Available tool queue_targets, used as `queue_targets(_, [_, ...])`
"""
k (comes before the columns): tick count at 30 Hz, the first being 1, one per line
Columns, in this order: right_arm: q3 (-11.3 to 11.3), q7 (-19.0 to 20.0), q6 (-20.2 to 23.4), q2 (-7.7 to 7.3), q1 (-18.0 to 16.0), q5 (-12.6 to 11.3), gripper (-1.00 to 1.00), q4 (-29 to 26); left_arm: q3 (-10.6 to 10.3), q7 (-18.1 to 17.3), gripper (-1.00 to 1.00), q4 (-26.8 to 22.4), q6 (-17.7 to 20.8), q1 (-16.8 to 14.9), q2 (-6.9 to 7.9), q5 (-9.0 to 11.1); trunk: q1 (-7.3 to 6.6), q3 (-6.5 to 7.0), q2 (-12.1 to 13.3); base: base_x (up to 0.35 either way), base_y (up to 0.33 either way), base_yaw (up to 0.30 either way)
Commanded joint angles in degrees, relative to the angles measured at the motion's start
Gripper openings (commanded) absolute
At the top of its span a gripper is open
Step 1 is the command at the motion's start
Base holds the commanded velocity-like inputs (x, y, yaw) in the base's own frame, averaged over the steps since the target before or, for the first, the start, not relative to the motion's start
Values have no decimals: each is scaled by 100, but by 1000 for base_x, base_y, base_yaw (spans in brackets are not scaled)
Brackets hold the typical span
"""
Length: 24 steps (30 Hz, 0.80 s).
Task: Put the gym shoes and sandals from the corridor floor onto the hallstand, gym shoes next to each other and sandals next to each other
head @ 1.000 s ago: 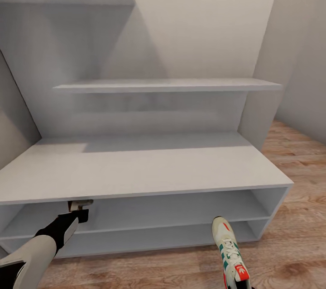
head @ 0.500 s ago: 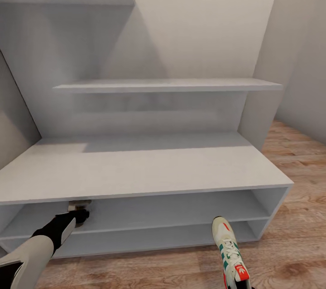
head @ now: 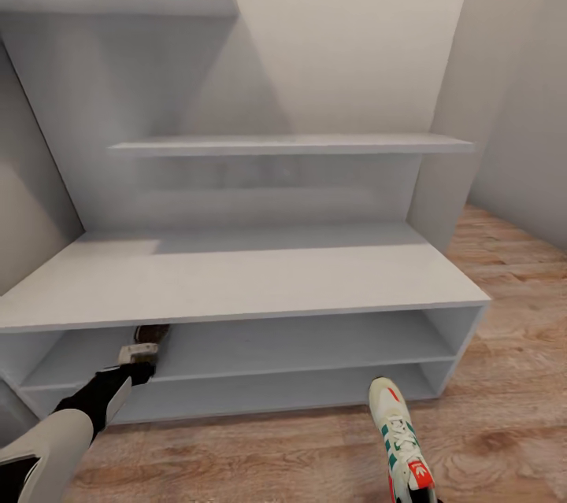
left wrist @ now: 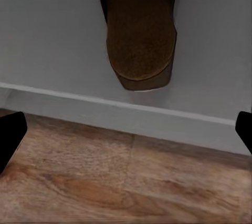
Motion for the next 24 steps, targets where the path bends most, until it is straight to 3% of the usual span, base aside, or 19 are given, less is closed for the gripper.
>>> queue_targets(1, [-51,44,-17,2,-4,32,-100,4,26,1,100,-50,34,2,-4,-37,-5,-5,-2,-331,0,0])
queue_targets(12, [-49,45,-18,2,-4,32,-100,6,4,-7,100,-355,21,28,-9,-31,-5,-5,-2,-336,0,0])
queue_targets(18, [-42,50,-21,2,-4,32,-100,10,39,-71,100,-350,-676,445,-28,31,-5,-5,-2,-336,0,0])
queue_targets(23, [-42,52,-20,2,-4,32,-100,8,60,-175,100,-337,-1326,972,-46,53,-5,-5,-2,-336,0,0])
queue_targets(24, [-42,52,-20,2,-4,32,-100,6,65,-371,100,-335,-1560,1186,-48,56,-5,-5,-2,-337,0,0])
